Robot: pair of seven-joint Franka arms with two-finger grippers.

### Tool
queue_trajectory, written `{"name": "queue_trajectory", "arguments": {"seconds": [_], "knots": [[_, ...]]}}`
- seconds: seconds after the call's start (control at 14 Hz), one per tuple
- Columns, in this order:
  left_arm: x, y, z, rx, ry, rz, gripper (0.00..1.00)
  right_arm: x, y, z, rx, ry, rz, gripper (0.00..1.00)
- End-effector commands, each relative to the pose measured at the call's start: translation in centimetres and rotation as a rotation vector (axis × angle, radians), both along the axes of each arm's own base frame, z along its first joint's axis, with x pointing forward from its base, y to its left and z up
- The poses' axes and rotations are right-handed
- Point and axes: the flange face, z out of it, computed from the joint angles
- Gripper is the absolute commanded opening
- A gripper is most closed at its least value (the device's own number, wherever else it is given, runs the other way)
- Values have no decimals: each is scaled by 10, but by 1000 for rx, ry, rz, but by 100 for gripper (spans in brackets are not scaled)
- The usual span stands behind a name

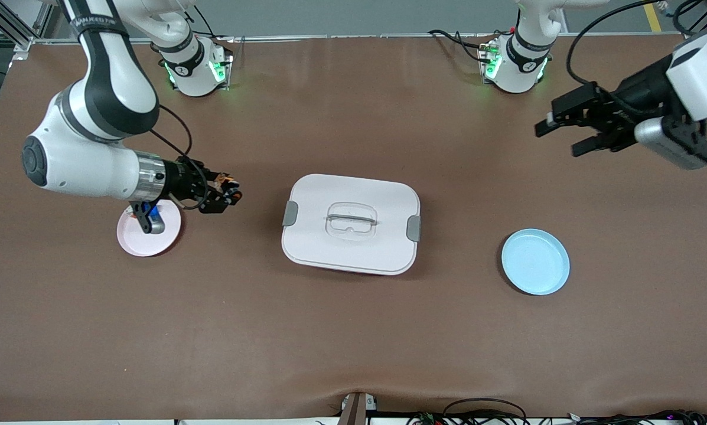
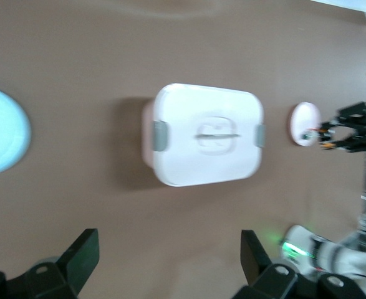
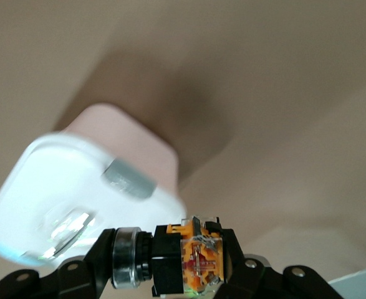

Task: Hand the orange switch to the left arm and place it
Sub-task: 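Lift the switch with the right gripper while the left gripper approaches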

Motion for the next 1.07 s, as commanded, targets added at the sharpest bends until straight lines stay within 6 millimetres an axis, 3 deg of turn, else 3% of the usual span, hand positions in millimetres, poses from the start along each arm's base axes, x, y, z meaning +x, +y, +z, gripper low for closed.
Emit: {"name": "queue_trajectory", "arguments": {"seconds": [0.0, 0.14, 0.5, 1.0], "knots": [[16, -17, -18, -121, 48, -10, 100, 9, 19, 33, 94, 29, -126, 0], [17, -56, -24, -137, 25, -36, 100, 21, 35, 59, 119, 39, -227, 0], [24, -154, -68, -163, -14, -55, 100, 31, 107, 83, 127, 53, -357, 0], [31, -221, -116, -280, 15, 15, 100, 43, 130, 68, 135, 89, -516, 0]]}}
